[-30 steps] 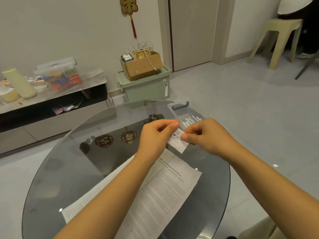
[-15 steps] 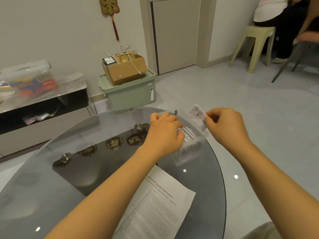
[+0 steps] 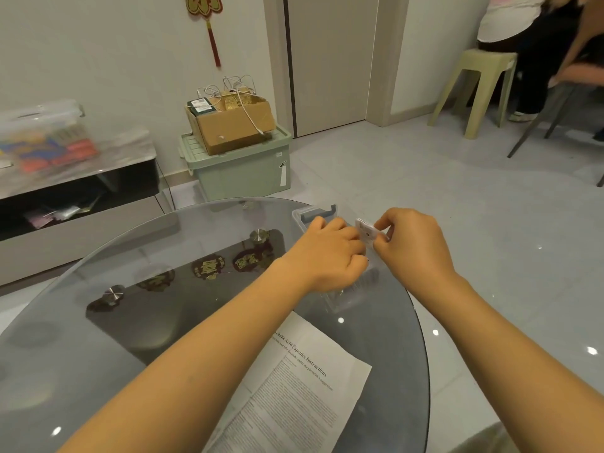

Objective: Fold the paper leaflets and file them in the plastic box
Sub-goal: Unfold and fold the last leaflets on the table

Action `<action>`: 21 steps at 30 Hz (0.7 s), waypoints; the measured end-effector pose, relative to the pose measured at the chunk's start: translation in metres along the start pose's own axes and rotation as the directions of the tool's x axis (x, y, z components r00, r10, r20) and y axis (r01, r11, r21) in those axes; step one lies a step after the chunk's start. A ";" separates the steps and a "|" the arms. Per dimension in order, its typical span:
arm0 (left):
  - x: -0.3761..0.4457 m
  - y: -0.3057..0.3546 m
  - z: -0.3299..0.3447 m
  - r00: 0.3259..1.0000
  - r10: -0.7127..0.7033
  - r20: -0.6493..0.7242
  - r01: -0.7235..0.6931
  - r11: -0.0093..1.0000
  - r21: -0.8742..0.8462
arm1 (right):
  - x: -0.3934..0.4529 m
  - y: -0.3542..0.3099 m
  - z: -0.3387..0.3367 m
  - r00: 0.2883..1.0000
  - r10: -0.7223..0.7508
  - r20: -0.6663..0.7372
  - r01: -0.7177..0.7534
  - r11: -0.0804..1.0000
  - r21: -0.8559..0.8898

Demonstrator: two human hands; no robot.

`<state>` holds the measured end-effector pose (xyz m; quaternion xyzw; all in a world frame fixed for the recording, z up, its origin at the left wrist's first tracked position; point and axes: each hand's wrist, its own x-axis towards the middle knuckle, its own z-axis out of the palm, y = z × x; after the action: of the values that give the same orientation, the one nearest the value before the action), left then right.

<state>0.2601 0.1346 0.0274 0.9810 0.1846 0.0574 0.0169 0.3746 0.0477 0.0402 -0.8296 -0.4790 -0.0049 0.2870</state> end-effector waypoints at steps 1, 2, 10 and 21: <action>0.000 0.000 0.001 1.000 0.000 -0.008 0.000 1.000 -0.004 | -0.001 -0.001 0.000 1.000 -0.001 0.002 0.001 1.000 -0.016; -0.001 -0.001 0.002 1.000 0.002 -0.014 -0.002 1.000 -0.006 | -0.002 -0.002 0.001 1.000 -0.003 0.003 0.003 1.000 -0.030; -0.003 -0.003 0.005 0.998 -0.004 -0.067 0.002 0.999 -0.037 | 0.004 -0.012 0.006 0.994 -0.011 0.113 0.041 0.962 -0.268; -0.005 -0.001 0.002 0.999 -0.026 -0.042 0.016 0.975 -0.221 | 0.011 -0.007 0.001 0.970 0.013 0.242 0.030 0.984 -0.174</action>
<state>0.2556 0.1339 0.0254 0.9695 0.1879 0.0992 0.1222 0.3752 0.0592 0.0459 -0.8440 -0.5115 0.0528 0.1521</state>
